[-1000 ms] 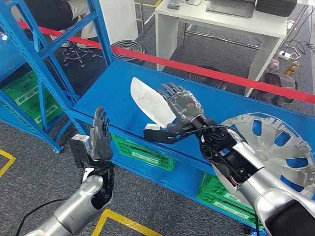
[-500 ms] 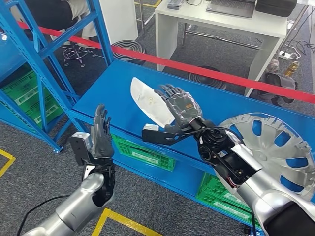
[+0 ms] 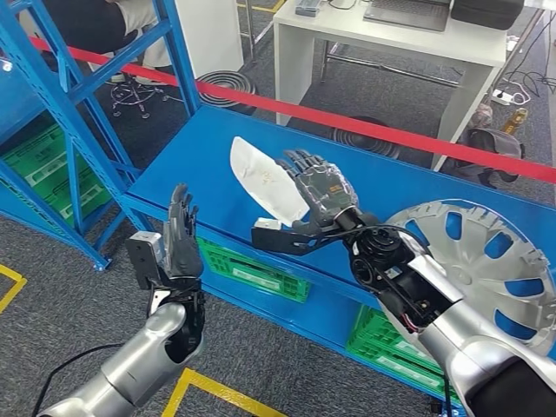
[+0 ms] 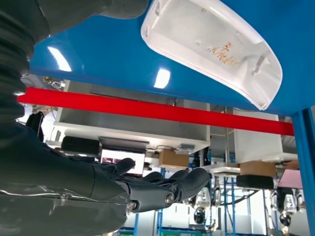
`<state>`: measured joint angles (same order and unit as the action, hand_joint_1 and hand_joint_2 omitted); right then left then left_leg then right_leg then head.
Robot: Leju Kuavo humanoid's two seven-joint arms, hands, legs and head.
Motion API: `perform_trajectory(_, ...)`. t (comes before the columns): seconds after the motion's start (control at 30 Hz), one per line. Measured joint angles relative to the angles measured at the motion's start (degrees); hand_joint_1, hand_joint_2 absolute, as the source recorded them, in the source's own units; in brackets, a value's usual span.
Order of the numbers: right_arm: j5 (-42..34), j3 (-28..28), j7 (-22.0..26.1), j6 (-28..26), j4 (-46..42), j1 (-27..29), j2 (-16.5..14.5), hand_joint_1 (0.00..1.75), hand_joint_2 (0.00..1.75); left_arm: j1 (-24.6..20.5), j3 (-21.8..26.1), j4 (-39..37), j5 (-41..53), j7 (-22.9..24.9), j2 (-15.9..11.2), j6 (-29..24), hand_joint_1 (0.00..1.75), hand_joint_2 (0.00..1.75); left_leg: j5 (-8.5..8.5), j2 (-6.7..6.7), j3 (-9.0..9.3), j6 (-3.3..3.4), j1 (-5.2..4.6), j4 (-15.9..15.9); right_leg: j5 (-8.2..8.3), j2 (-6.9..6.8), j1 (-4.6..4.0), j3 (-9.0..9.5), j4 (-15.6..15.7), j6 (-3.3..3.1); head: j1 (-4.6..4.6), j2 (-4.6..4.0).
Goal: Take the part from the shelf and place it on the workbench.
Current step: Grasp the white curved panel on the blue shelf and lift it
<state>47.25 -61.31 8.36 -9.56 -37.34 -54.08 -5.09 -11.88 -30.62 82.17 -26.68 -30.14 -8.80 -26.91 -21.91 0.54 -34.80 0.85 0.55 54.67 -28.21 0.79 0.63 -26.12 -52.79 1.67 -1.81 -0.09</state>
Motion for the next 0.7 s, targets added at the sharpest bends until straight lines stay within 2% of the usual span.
perform_trajectory(0.1,-0.01,0.02,-0.21,0.09,-0.08,0.06,0.00,0.00,1.75,-0.15,0.00,-0.07,-0.31,0.00,0.00,-0.14,0.00,0.00,-0.08,-0.02,0.04,0.34,0.03,-0.12,-0.07,0.01,0.06,0.02,0.10,0.28,0.01,0.00)
perform_trajectory(0.17,-0.04,0.14,-0.34,0.10,-0.19,0.04,0.05,0.00,1.75,-0.30,0.00,-0.08,-0.37,-0.03,0.05,-0.15,0.00,0.00,0.07,-0.18,0.42,0.64,0.34,-0.75,-1.10,-0.07,0.04,-0.56,-1.51,0.53,0.12,0.00)
perform_trajectory(0.2,-0.06,0.24,-0.39,0.10,-0.24,0.05,0.08,0.00,1.75,-0.39,0.00,-0.09,-0.39,-0.04,0.08,-0.15,0.00,0.00,0.14,-0.27,0.60,0.79,0.51,-1.05,-2.43,-0.12,0.02,-1.76,-4.08,0.62,0.26,0.00)
perform_trajectory(0.27,-0.07,0.37,-0.45,0.13,-0.26,0.25,0.20,0.00,1.75,-0.52,0.00,-0.17,-0.44,-0.07,0.13,-0.15,0.00,0.00,0.14,-0.41,0.69,0.93,0.53,-1.16,-5.91,-0.20,0.06,-6.22,-12.51,0.72,0.51,0.00)
perform_trajectory(0.3,-0.07,0.40,-0.50,0.15,-0.26,0.45,0.30,0.00,1.75,-0.52,0.00,-0.24,-0.47,-0.07,0.15,-0.15,0.00,0.00,0.12,-0.43,0.69,0.92,0.54,-1.15,-6.96,-0.20,0.09,-8.51,-16.35,0.79,0.56,0.00)
perform_trajectory(0.33,-0.07,0.40,-0.55,0.19,-0.26,0.65,0.42,0.00,1.75,-0.52,0.00,-0.31,-0.49,-0.07,0.18,-0.17,0.00,0.00,0.08,-0.43,0.71,0.89,0.58,-1.11,-6.90,-0.21,0.15,-10.07,-18.42,0.85,0.59,0.00)
perform_trajectory(0.37,-0.07,0.41,-0.58,0.22,-0.26,0.79,0.53,0.00,1.75,-0.51,0.00,-0.36,-0.53,-0.07,0.20,-0.21,0.00,0.00,0.02,-0.40,0.73,0.79,0.65,-1.01,-5.59,-0.22,0.24,-10.53,-18.09,0.86,0.63,0.00)
perform_trajectory(0.4,-0.07,0.44,-0.62,0.25,-0.30,0.86,0.60,0.00,1.75,-0.51,0.00,-0.38,-0.55,-0.07,0.22,-0.25,0.00,0.00,-0.10,-0.36,0.77,0.61,0.75,-0.84,-3.26,-0.25,0.36,-9.87,-15.41,0.85,0.66,0.00)
perform_trajectory(0.43,-0.07,0.47,-0.64,0.29,-0.36,0.87,0.64,0.00,1.75,-0.51,0.00,-0.38,-0.57,-0.07,0.24,-0.32,0.00,0.00,-0.29,-0.32,0.79,0.33,0.86,-0.57,-0.58,-0.27,0.51,-8.49,-11.25,0.86,0.68,0.00)
perform_trajectory(0.47,-0.07,0.50,-0.67,0.33,-0.42,0.86,0.66,0.00,1.75,-0.52,0.00,-0.37,-0.60,-0.07,0.24,-0.41,0.00,0.00,-0.47,-0.27,0.72,-0.01,0.86,-0.20,1.35,-0.27,0.51,-7.11,-7.42,0.87,0.75,0.00)
perform_trajectory(0.5,-0.07,0.52,-0.72,0.41,-0.49,0.88,0.67,0.00,1.75,-0.51,0.00,-0.37,-0.62,-0.07,0.23,-0.55,0.00,0.00,-0.56,-0.22,0.58,-0.39,0.82,0.14,2.56,-0.23,0.49,-6.12,-4.68,0.74,0.75,0.00)
perform_trajectory(0.53,-0.07,0.53,-0.77,0.51,-0.52,0.93,0.69,0.00,1.75,-0.49,0.00,-0.36,-0.66,-0.06,0.22,-0.71,0.00,0.00,-0.56,-0.20,0.43,-0.75,0.80,0.35,2.98,-0.16,0.36,-5.69,-3.29,0.55,0.69,0.00)
perform_trajectory(0.63,-0.07,0.59,-0.95,0.67,-0.59,1.02,0.80,0.00,1.75,-0.40,0.00,-0.36,-0.74,-0.04,0.19,-0.97,0.00,0.00,-0.29,-0.23,0.20,-1.65,0.98,0.29,3.20,0.01,0.08,-5.82,-3.01,-0.63,0.47,0.00)
perform_trajectory(0.67,-0.07,0.65,-0.97,0.67,-0.68,0.97,0.83,0.00,1.75,-0.40,0.00,-0.36,-0.74,-0.04,0.16,-0.98,0.00,0.00,-0.85,-0.26,-0.13,-1.88,1.05,1.04,3.41,0.01,0.16,-5.81,-2.88,-1.06,0.42,0.00)
perform_trajectory(0.7,-0.07,0.71,-0.97,0.67,-0.80,0.92,0.83,0.00,1.75,-0.41,0.00,-0.36,-0.74,-0.04,0.14,-0.98,0.00,0.00,-2.11,-0.28,-1.00,-2.08,1.09,3.04,3.63,-0.01,0.27,-5.81,-2.73,-1.43,0.26,0.00)
